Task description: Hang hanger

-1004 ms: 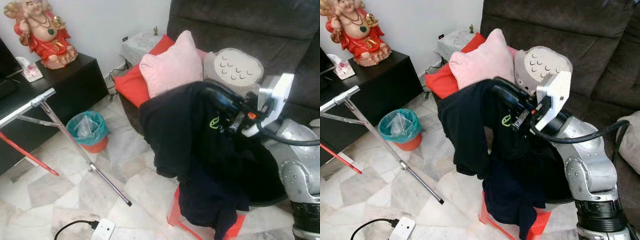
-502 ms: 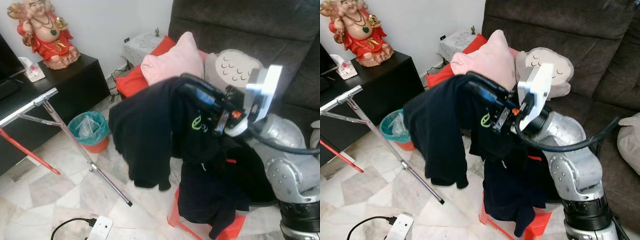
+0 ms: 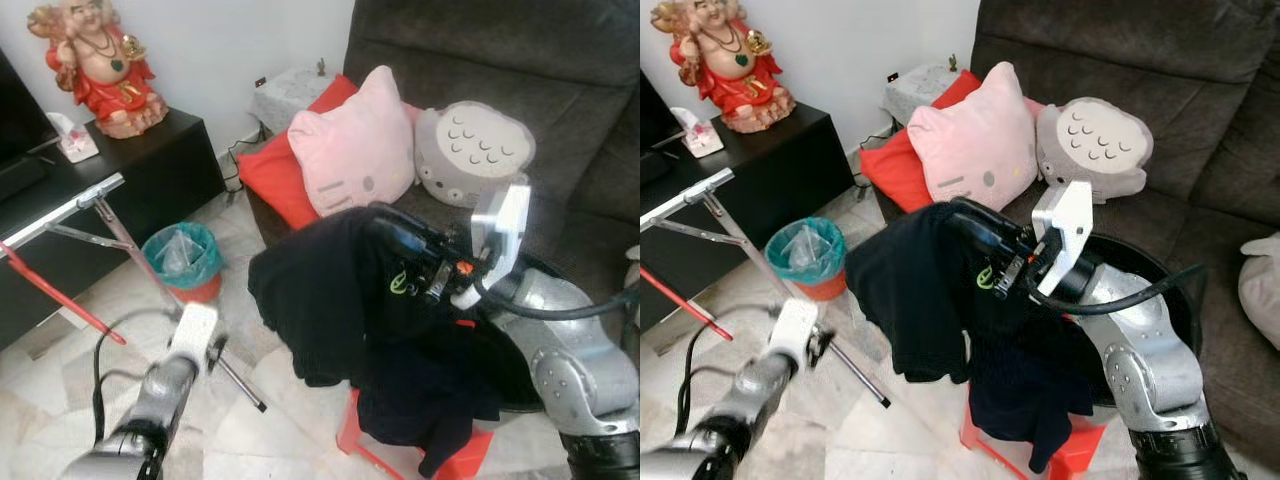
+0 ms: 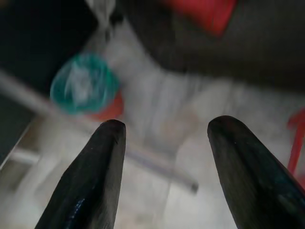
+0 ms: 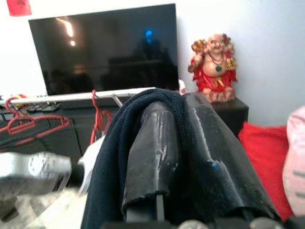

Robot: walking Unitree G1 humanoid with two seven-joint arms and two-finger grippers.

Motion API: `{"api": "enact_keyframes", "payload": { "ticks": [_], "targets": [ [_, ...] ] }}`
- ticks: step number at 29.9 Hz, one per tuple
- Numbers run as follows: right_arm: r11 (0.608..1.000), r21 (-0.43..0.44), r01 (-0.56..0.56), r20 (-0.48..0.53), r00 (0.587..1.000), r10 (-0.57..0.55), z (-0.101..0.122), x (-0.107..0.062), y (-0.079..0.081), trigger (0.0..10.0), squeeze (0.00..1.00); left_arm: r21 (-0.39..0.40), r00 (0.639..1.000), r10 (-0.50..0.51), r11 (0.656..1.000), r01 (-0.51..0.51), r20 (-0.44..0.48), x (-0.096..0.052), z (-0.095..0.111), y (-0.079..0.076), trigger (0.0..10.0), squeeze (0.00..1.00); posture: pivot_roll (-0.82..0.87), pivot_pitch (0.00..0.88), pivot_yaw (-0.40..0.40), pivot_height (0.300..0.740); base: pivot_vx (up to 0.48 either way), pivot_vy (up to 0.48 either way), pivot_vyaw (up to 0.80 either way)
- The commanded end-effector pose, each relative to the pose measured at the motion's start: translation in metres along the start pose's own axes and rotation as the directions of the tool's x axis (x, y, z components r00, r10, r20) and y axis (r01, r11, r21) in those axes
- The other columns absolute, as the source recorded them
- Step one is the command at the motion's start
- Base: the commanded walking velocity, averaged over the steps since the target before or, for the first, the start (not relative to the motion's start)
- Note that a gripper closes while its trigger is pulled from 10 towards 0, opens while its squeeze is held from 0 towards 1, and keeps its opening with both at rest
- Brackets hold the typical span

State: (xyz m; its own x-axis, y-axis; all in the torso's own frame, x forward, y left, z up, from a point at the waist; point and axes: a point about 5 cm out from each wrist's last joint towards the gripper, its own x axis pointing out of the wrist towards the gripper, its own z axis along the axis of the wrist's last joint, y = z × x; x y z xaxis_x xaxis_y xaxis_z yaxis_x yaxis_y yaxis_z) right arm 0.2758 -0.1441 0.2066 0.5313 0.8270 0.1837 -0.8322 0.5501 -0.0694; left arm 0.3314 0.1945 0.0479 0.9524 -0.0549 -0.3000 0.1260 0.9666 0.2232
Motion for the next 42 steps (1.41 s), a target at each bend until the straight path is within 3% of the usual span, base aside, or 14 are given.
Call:
{"api": "enact_keyframes", "payload": {
  "ticks": [1,5,9,15,19,42],
  "targets": [
    [1.0,0.0,-0.001,-0.007,1.0,0.001,-0.005,0.001,0.002,0.0,0.0,-0.048,0.999,-0.008,0.999,0.01,0.039,0.001,0.006,0.0,10.0,0.0,-0.13,0.007,0.115,0.74,0.0,0.0,0.0],
    [0.999,0.038,0.025,-0.033,0.999,-0.024,-0.019,-0.004,0.002,0.0,0.0,-0.047,0.998,-0.029,0.998,0.032,0.064,0.003,0.013,-0.004,10.0,0.0,-0.13,0.002,0.113,0.74,0.0,0.0,0.0],
    [0.994,0.088,0.06,-0.032,0.998,-0.057,-0.033,-0.006,0.006,0.0,0.0,-0.032,0.998,-0.061,0.998,0.06,-0.031,-0.007,-0.018,-0.015,10.0,0.0,-0.13,0.0,0.116,0.74,0.0,0.0,0.0],
    [0.996,0.081,0.043,-0.002,0.999,-0.043,-0.028,-0.002,0.013,0.0,0.0,-0.06,0.989,-0.034,0.998,0.025,-0.146,-0.026,-0.057,-0.018,10.0,0.0,-0.13,0.0,0.112,0.74,0.0,0.0,0.0],
    [0.996,0.075,0.037,0.01,0.999,-0.038,-0.026,-0.001,0.015,0.0,0.0,-0.065,0.981,-0.04,0.998,0.029,-0.188,-0.032,-0.068,-0.02,10.0,0.0,-0.13,0.0,0.11,0.74,0.0,0.0,0.0],
    [0.998,0.04,0.039,0.027,0.999,-0.04,-0.016,0.002,0.012,0.0,0.0,-0.09,0.981,-0.046,0.995,0.03,-0.186,-0.033,-0.069,-0.02,10.0,0.0,-0.13,0.019,0.114,0.74,-0.305,0.0,0.0]
  ]
}}
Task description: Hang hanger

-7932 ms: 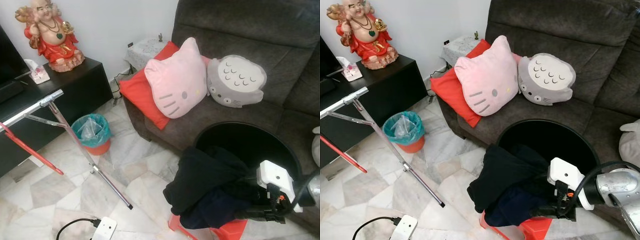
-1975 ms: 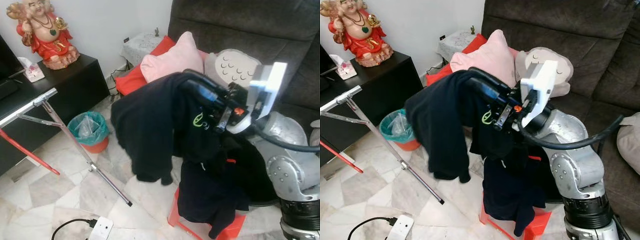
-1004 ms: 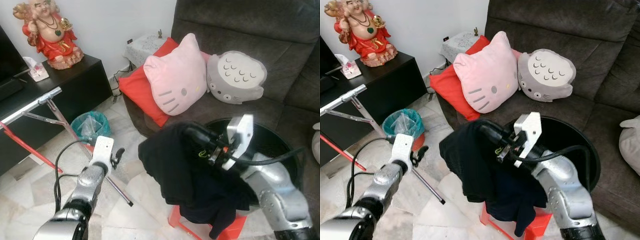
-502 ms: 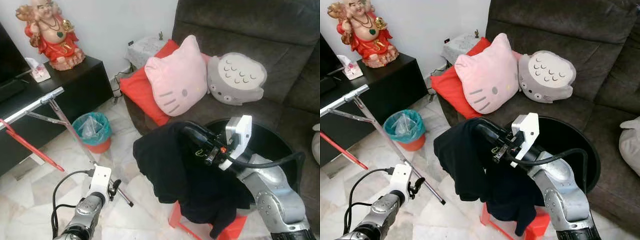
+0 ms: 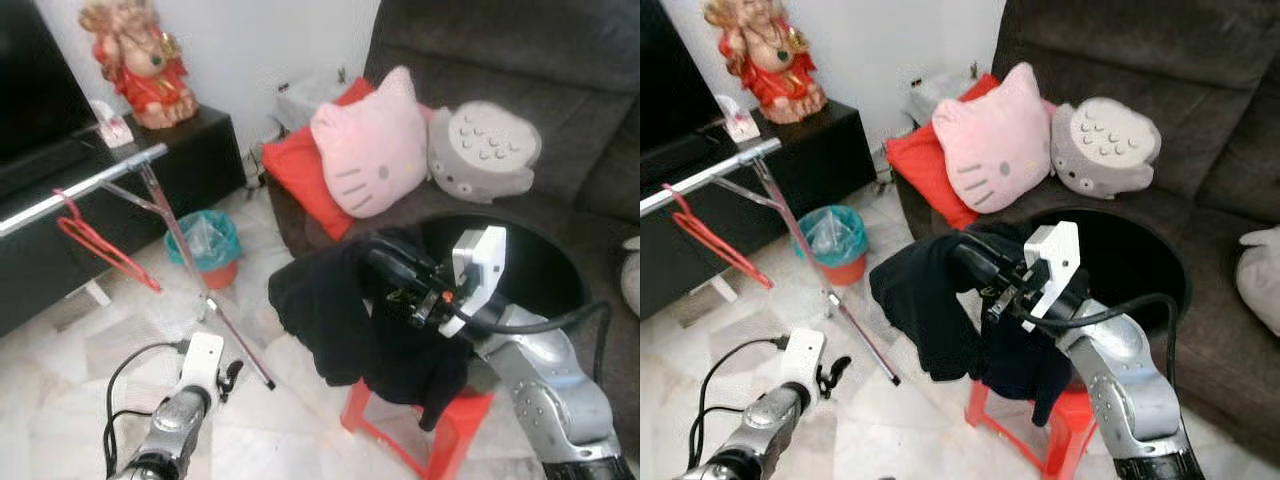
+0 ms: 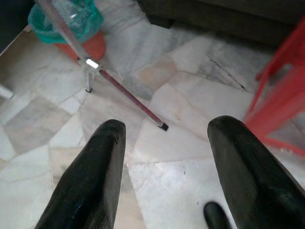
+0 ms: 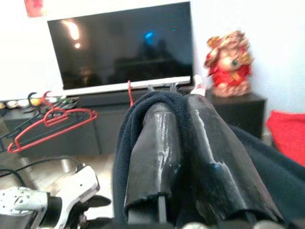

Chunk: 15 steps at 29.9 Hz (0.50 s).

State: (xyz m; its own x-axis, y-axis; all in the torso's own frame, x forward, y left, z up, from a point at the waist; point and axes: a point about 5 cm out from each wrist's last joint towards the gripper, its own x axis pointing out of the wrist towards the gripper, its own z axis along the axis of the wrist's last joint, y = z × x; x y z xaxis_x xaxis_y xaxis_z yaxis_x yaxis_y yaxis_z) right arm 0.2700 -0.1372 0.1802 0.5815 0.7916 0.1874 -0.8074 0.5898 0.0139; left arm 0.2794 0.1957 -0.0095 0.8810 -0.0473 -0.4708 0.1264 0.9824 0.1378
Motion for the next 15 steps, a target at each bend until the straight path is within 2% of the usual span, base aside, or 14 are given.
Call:
{"api": "enact_keyframes", "payload": {
  "ticks": [1,15],
  "targets": [
    [0.999,-0.036,-0.02,0.026,0.999,0.021,0.01,0.0033,0.0017,0.0,0.0,-0.007,1.0,-0.006,1.0,0.006,-0.006,-0.0002,-0.0014,-0.0014,10.0,0.0,-0.13,0.019,0.114,0.74,-0.341,0.0,0.0],
    [0.999,-0.052,-0.008,0.031,0.999,0.01,0.0136,0.0008,-0.0009,0.0,0.0,-0.02,1.0,-0.003,1.0,0.003,0.003,-0.0011,-0.0021,-0.0008,10.0,0.0,-0.13,0.024,0.116,0.74,-0.356,0.0,0.0]
  ]
}}
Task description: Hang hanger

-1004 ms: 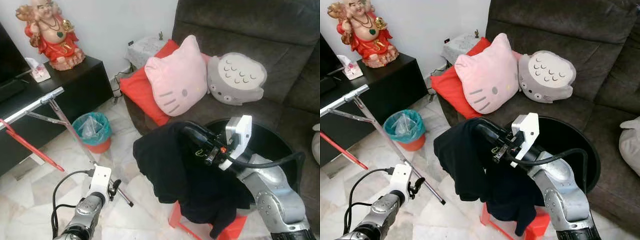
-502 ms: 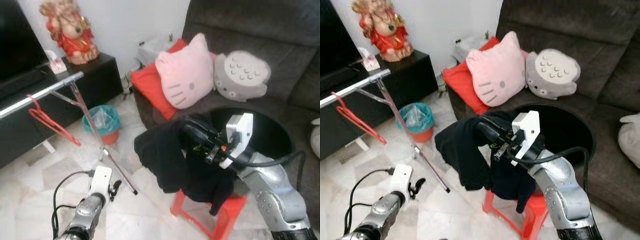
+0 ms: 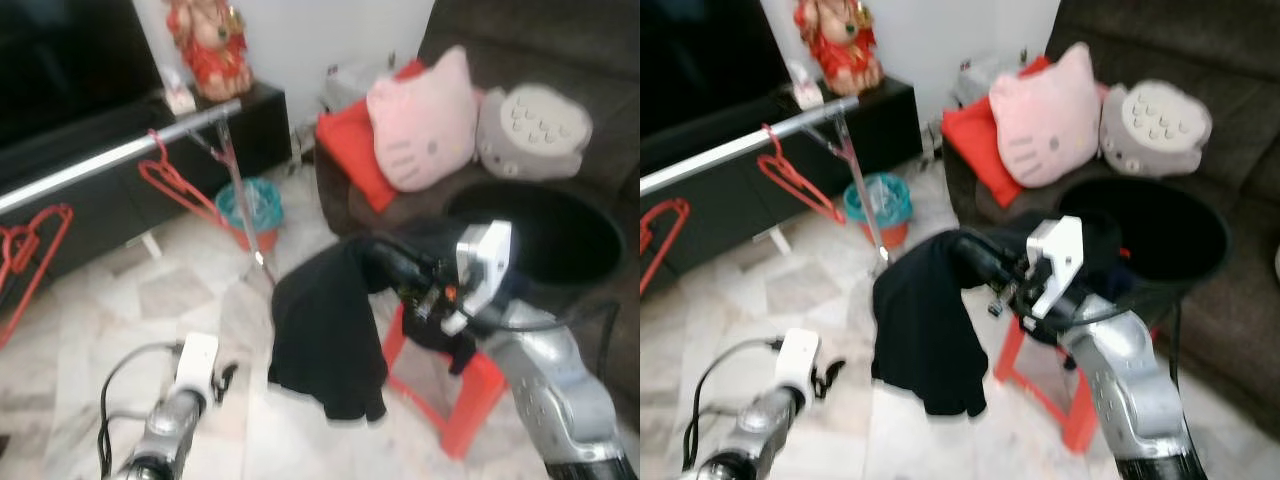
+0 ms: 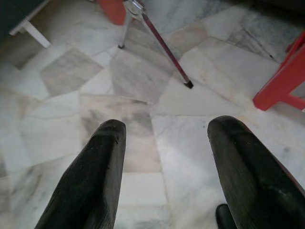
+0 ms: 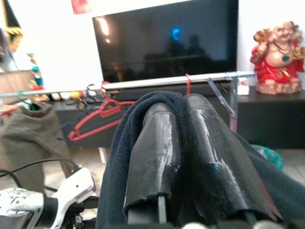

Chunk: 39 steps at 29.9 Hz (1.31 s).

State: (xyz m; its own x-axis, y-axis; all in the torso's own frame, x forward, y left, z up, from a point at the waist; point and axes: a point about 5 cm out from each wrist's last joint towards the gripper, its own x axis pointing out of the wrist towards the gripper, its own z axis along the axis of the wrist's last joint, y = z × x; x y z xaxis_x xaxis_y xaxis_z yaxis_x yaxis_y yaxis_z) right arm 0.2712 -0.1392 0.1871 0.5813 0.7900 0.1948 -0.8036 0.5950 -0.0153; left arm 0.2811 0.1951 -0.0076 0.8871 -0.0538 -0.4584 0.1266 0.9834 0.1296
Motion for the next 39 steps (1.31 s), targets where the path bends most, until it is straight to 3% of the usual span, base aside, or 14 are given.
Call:
{"api": "enact_keyframes", "payload": {
  "ticks": [1,13,23,24,25,27,30,34,37,39],
  "targets": [
    [1.0,-0.021,-0.01,0.024,1.0,0.01,0.007,0.001,0.001,0.0,0.0,-0.013,1.0,0.001,1.0,-0.001,-0.012,-0.002,-0.005,-0.001,10.0,0.0,-0.13,0.024,0.116,0.74,-0.379,0.0,0.0],
    [1.0,0.015,0.006,0.003,1.0,-0.006,-0.005,-0.001,0.001,0.0,0.0,-0.003,0.998,-0.03,1.0,0.03,-0.049,-0.002,-0.009,-0.002,10.0,0.0,-0.12,0.027,0.117,0.74,-0.154,0.0,0.0],
    [0.968,0.116,0.224,-0.119,0.97,-0.21,-0.057,-0.02,-0.015,0.0,0.0,0.039,0.995,-0.071,0.997,0.074,-0.069,-0.003,-0.011,0.001,10.0,0.0,-0.1,0.027,0.117,0.74,0.0,0.0,0.0],
    [0.953,0.128,0.273,-0.163,0.954,-0.251,-0.071,-0.025,-0.018,6.8,0.0,0.041,0.994,-0.079,0.996,0.082,-0.073,-0.004,-0.012,0.0,10.0,0.0,-0.1,0.026,0.118,0.74,0.0,0.0,0.0],
    [0.939,0.14,0.315,-0.197,0.938,-0.285,-0.081,-0.029,-0.02,10.0,0.0,0.039,0.993,-0.083,0.996,0.086,-0.079,-0.004,-0.013,0.0,10.0,0.0,-0.1,0.026,0.118,0.74,0.0,0.0,0.0],
    [0.929,0.144,0.342,-0.216,0.927,-0.308,-0.087,-0.031,-0.021,10.0,0.0,0.039,0.993,-0.085,0.995,0.088,-0.083,-0.004,-0.014,-0.001,10.0,0.0,-0.1,0.026,0.118,0.74,0.0,0.0,0.0],
    [0.875,0.165,0.455,-0.299,0.869,-0.395,-0.114,-0.043,-0.025,10.0,0.0,0.037,0.991,-0.102,0.994,0.105,-0.082,-0.004,-0.014,-0.007,10.0,0.0,-0.1,0.026,0.116,0.74,0.0,0.0,0.0],
    [0.855,0.17,0.489,-0.326,0.847,-0.42,-0.122,-0.046,-0.025,10.0,0.0,0.029,0.991,-0.11,0.993,0.113,-0.076,-0.003,-0.012,-0.009,10.0,0.0,-0.1,0.026,0.115,0.74,0.0,0.0,0.0],
    [0.832,0.154,0.533,-0.415,0.799,-0.435,-0.145,-0.053,-0.023,10.0,0.0,0.011,0.987,-0.156,0.988,0.156,-0.032,0.002,0.0,-0.013,10.0,0.0,-0.1,0.018,0.118,0.74,0.0,0.0,0.0],
    [0.828,0.161,0.537,-0.437,0.791,-0.428,-0.152,-0.055,-0.021,10.0,0.0,0.004,0.982,-0.186,0.982,0.186,-0.013,0.004,0.008,-0.014,10.0,0.0,-0.09,0.017,0.118,0.74,0.0,0.0,0.0]
  ]
}}
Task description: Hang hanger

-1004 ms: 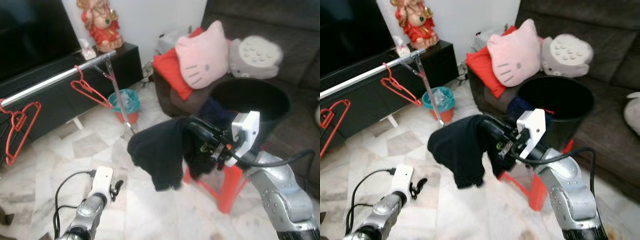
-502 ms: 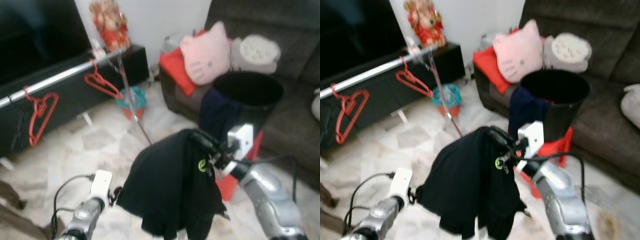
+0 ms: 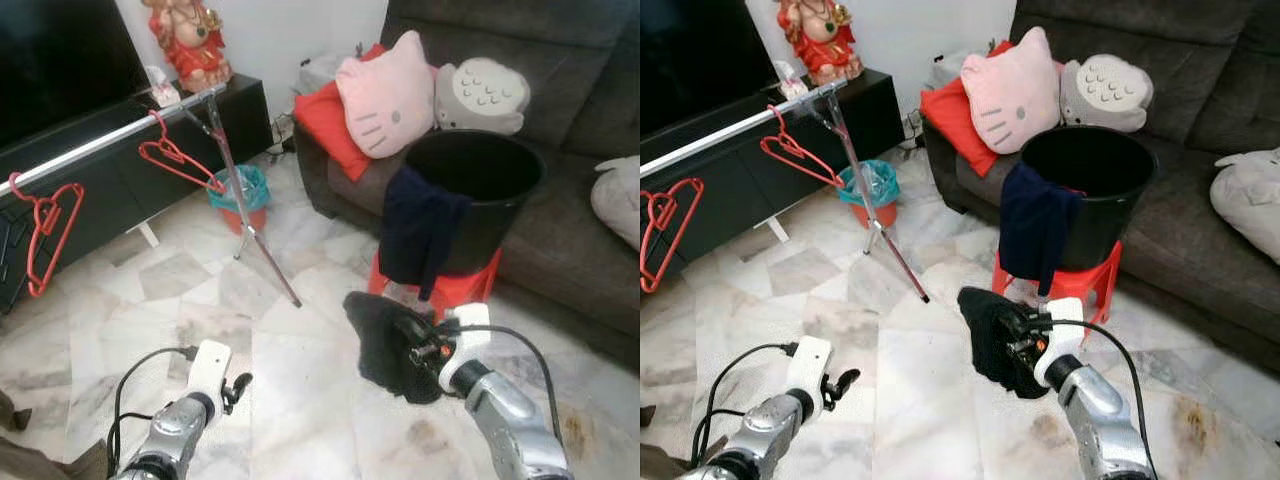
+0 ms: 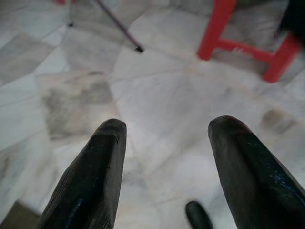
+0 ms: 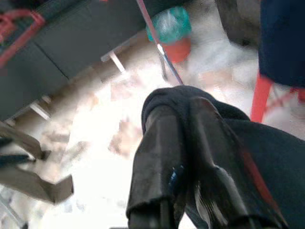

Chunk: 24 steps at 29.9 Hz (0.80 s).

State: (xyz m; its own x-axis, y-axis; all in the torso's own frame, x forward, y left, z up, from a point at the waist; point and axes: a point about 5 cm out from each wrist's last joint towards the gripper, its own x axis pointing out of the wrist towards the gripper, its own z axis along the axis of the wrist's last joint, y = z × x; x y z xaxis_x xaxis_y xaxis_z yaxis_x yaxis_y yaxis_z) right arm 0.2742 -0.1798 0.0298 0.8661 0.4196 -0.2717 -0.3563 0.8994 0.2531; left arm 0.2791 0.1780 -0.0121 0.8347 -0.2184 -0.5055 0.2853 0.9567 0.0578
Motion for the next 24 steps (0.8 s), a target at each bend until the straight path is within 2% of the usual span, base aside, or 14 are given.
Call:
{"api": "enact_keyframes", "payload": {
  "ticks": [1,4,6,7,9,15,19,20,21,22,23,24],
  "targets": [
    [1.0,-0.002,-0.026,-0.004,1.0,0.026,-0.004,0.005,0.006,10.0,0.0,-0.004,0.999,-0.038,0.999,0.039,0.033,0.003,0.013,0.003,10.0,0.0,-0.09,0.017,0.118,0.74,0.0,0.0,0.0],
    [0.998,0.008,-0.067,-0.015,0.998,0.067,-0.006,0.006,0.008,10.0,0.0,0.013,0.991,-0.122,0.993,0.121,0.055,0.006,0.023,-0.001,10.0,0.0,-0.09,0.013,0.118,0.74,0.0,0.0,0.0],
    [0.992,-0.012,-0.125,-0.044,0.991,0.125,-0.007,0.006,0.01,10.0,0.0,0.026,0.973,-0.22,0.975,0.219,0.071,0.008,0.031,-0.008,10.0,0.0,-0.09,0.008,0.118,0.74,0.0,0.0,0.0],
    [0.992,-0.012,-0.125,-0.044,0.991,0.125,-0.007,0.006,0.01,10.0,0.0,0.026,0.973,-0.22,0.975,0.219,0.071,0.008,0.031,-0.008,10.0,0.0,-0.09,0.008,0.118,0.74,0.0,0.0,0.0],
    [0.986,-0.032,-0.166,-0.069,0.984,0.163,-0.007,0.003,0.007,10.0,0.0,0.062,0.947,-0.317,0.948,0.313,0.053,0.008,0.033,-0.014,10.0,0.0,-0.09,0.004,0.116,0.74,0.0,0.0,0.0],
    [0.966,-0.074,-0.248,-0.124,0.963,0.238,-0.009,-0.003,0.003,10.0,0.0,0.103,0.916,-0.4,0.913,0.394,0.038,0.006,0.035,-0.017,10.0,0.0,-0.09,0.002,0.116,0.74,0.0,0.0,0.0],
    [0.952,-0.081,-0.294,-0.16,0.947,0.279,-0.009,-0.009,-0.003,10.0,0.0,0.154,0.898,-0.436,0.893,0.423,0.061,0.006,0.044,-0.018,10.0,0.0,-0.09,0.012,0.111,0.74,0.0,0.0,0.0],
    [0.945,-0.087,-0.316,-0.17,0.939,0.298,-0.007,-0.011,-0.005,10.0,0.0,0.165,0.889,-0.454,0.883,0.439,0.066,0.006,0.048,-0.018,10.0,0.03,-0.08,0.013,0.109,0.74,0.0,0.0,0.0],
    [0.94,-0.093,-0.329,-0.182,0.933,0.309,-0.006,-0.012,-0.006,10.0,0.0,0.168,0.877,-0.476,0.872,0.46,0.069,0.006,0.051,-0.019,10.0,0.59,-0.08,0.013,0.109,0.74,0.0,0.0,0.0],
    [0.935,-0.094,-0.343,-0.195,0.927,0.32,-0.006,-0.012,-0.006,10.0,0.0,0.174,0.868,-0.492,0.863,0.474,0.075,0.006,0.053,-0.02,10.0,1.0,-0.08,0.016,0.109,0.74,0.0,0.0,0.0],
    [0.931,-0.094,-0.353,-0.204,0.922,0.329,-0.006,-0.012,-0.006,10.0,0.0,0.178,0.862,-0.501,0.858,0.483,0.079,0.006,0.054,-0.02,10.0,1.0,-0.08,0.017,0.108,0.74,0.0,0.0,0.0],
    [0.913,-0.097,-0.395,-0.223,0.903,0.367,-0.006,-0.014,-0.004,10.0,0.0,0.185,0.835,-0.544,0.832,0.523,0.086,0.004,0.057,-0.023,10.0,1.0,-0.08,0.017,0.106,0.74,0.0,0.0,0.0]
  ]
}}
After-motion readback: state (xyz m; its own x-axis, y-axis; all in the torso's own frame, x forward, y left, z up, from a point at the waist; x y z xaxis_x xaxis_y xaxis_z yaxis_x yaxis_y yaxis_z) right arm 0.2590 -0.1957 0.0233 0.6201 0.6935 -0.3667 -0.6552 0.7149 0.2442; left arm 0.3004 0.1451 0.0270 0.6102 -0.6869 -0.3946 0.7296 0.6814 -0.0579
